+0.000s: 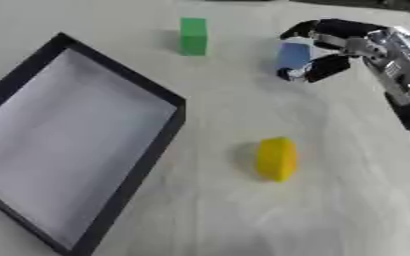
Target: Pick up objects on the table and place them in the box.
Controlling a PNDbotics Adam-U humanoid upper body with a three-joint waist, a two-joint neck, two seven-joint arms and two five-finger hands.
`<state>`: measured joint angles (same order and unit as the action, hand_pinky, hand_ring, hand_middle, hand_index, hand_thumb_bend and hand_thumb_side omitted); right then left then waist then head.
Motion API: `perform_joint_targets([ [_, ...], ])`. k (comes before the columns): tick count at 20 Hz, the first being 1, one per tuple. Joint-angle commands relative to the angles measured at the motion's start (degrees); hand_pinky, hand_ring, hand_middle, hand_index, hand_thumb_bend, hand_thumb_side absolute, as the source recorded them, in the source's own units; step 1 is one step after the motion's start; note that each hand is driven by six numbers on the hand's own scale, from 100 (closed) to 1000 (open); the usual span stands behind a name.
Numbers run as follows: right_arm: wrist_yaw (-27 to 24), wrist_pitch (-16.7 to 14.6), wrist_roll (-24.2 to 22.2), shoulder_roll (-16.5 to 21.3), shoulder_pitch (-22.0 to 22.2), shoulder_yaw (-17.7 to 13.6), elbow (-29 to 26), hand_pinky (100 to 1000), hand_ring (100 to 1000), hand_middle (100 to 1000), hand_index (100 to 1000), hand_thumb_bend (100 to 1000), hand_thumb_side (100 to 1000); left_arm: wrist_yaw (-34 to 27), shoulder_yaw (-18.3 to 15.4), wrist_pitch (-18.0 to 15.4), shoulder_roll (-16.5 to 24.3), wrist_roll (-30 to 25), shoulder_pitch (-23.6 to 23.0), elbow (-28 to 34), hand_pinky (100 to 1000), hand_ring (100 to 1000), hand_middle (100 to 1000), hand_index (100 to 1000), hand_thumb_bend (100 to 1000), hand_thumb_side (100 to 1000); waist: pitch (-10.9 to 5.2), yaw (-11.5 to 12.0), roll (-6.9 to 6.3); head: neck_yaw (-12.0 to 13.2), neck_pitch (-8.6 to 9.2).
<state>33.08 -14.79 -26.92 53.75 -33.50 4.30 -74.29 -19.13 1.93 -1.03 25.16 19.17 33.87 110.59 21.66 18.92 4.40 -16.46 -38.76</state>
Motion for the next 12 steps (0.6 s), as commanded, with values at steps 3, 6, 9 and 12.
perform_joint_targets([
  [3,1.53,-0.06,0.90,2.23,-0.60,-0.48,0.32,989,997,930,955,375,712,-0.45,-0.27,-0.04,1.00,-0.27,0.71,0.66,859,758,826,845,273,658,-0.02,0.19,0.16,-0.42,0.89],
  [6,2.10,0.15,1.39,2.23,-0.54,-0.59,0.66,986,994,927,954,372,711,-0.52,-0.20,0.01,0.94,-0.36,0.76,0.68,860,757,826,845,271,661,0.15,0.25,0.22,-0.49,1.08],
  [9,2.57,0.59,2.26,2.40,-0.44,-0.81,0.91,981,991,924,952,365,709,-0.56,-0.10,0.07,0.92,-0.47,0.78,0.68,860,757,826,844,269,665,0.38,0.42,0.24,-0.61,1.29],
  [12,2.91,0.84,2.94,2.66,-0.34,-0.91,1.02,975,988,920,948,356,705,-0.58,0.02,0.15,0.92,-0.63,0.75,0.64,861,756,826,843,266,669,0.59,0.63,0.26,-0.83,1.48],
])
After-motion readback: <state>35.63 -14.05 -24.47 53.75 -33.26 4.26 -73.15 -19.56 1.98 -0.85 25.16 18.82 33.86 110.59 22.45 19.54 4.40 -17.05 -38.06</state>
